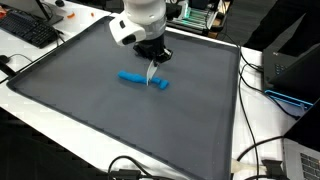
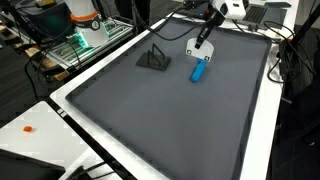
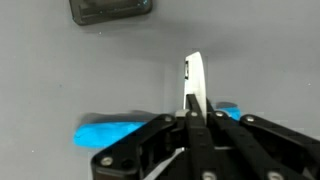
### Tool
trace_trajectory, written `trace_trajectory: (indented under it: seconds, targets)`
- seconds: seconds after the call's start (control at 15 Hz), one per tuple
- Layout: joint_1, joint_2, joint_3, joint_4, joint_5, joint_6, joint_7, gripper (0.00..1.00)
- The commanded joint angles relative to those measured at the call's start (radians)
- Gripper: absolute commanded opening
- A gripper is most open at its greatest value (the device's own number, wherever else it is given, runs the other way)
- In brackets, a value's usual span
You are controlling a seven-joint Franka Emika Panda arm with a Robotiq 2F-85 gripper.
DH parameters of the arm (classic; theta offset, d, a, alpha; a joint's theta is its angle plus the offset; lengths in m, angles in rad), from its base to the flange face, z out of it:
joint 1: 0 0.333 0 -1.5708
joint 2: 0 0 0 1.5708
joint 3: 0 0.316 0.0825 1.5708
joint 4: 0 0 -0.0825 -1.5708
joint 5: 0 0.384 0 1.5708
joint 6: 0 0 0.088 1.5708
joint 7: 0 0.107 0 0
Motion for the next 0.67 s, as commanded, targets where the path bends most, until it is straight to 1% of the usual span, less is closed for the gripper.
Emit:
trace_trajectory:
  seconds: [0.0,0.6]
  targets:
    - [-0.011,-0.042,0.003,-0.011,0.0,-0.029,-0.008,0.01]
    - [-0.023,-0.029,-0.015,0.023,-0.048,0.004,-0.019,0.01]
